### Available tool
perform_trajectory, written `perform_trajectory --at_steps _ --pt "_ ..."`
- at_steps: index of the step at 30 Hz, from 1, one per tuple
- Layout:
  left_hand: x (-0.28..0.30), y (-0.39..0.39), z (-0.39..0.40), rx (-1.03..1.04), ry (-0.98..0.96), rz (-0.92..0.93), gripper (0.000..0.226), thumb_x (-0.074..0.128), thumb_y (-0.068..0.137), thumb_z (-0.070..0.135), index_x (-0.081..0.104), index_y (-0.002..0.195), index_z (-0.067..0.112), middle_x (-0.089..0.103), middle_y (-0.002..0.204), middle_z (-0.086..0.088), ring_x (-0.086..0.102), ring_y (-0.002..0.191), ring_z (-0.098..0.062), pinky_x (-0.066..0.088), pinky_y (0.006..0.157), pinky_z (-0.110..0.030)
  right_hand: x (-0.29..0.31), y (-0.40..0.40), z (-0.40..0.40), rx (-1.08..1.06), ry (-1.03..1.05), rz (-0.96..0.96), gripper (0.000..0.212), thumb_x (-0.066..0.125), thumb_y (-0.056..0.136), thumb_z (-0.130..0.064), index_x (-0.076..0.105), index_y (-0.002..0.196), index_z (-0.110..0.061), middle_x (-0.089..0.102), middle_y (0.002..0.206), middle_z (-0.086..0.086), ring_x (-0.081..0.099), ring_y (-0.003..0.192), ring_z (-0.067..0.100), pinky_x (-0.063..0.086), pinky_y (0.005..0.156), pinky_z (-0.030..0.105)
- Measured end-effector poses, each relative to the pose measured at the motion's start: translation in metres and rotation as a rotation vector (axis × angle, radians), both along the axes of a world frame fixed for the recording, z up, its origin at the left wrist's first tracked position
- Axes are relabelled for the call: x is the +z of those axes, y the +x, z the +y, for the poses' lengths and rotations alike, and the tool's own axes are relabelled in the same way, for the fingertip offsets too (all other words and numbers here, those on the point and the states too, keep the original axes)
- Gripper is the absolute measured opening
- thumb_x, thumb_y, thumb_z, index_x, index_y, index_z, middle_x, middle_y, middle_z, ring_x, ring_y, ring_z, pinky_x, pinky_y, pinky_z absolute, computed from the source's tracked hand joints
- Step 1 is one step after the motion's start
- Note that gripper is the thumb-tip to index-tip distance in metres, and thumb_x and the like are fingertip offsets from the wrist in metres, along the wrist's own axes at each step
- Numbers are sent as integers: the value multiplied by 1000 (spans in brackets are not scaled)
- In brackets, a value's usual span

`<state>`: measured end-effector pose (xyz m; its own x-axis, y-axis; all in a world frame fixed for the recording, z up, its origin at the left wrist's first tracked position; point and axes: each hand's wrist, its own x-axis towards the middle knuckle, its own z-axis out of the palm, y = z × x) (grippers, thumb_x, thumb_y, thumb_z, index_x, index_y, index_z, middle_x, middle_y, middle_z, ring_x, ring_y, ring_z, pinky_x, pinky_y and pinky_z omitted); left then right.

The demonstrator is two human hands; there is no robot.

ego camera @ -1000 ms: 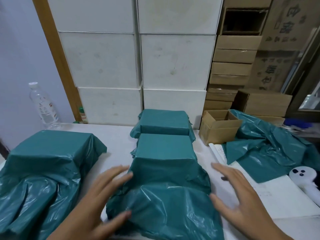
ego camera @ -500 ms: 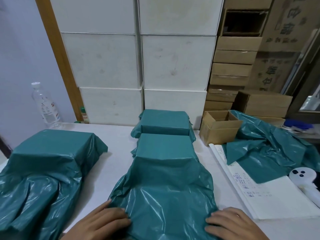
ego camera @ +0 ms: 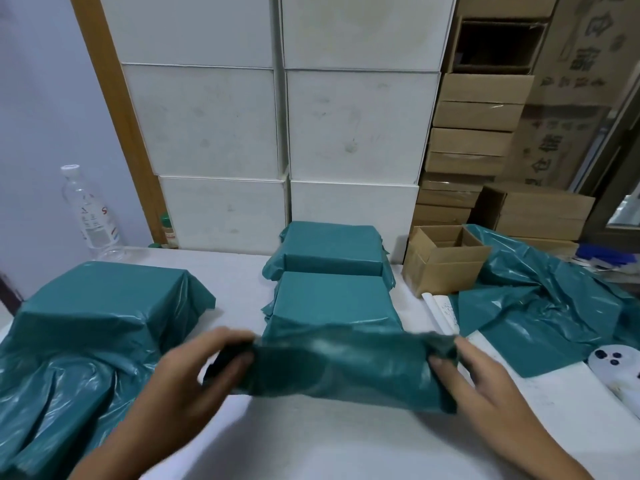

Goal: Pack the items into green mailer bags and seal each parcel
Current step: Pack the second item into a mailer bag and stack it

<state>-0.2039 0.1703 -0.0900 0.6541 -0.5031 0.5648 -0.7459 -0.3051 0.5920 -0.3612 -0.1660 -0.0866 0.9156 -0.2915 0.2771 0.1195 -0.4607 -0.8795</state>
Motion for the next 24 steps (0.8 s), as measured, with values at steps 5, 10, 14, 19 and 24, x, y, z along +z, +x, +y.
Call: perform_trajectory --at_steps 5,10,14,19,24 --pt "27 70 -51 104 18 123 13 67 102 27 70 112 35 74 107 22 68 103 2 55 85 -18 1 72 -17 -163 107 -13 20 49 112 -32 67 113 -39 75 103 -16 70 97 4 55 88 37" --pt "20 115 -86 141 124 294 8 56 108 32 63 107 36 71 104 16 66 94 -1 57 86 -37 1 126 -25 -200 226 61 20 45 113 -36 63 122 -33 74 110 -5 70 105 15 56 86 37" --pt "4 121 -97 140 118 325 10 52 109 32 58 103 36 73 98 9 69 90 -12 58 81 -42 -7 137 -23 -204 292 48 25 60 104 -51 63 126 -39 77 116 -11 75 102 8 61 88 35" --pt "5 121 -101 151 50 336 9 48 111 32 56 108 29 73 94 2 69 87 -16 58 83 -47 -12 143 -21 -216 225 69 25 72 100 -38 64 124 -35 73 116 -18 69 105 2 53 77 17" --pt "7 118 -101 93 11 376 11 48 112 33 58 109 30 73 97 5 68 87 -9 58 85 -43 -21 143 -19 -214 232 48 20 64 106 -26 66 126 -31 72 115 -17 66 106 -1 49 76 11"
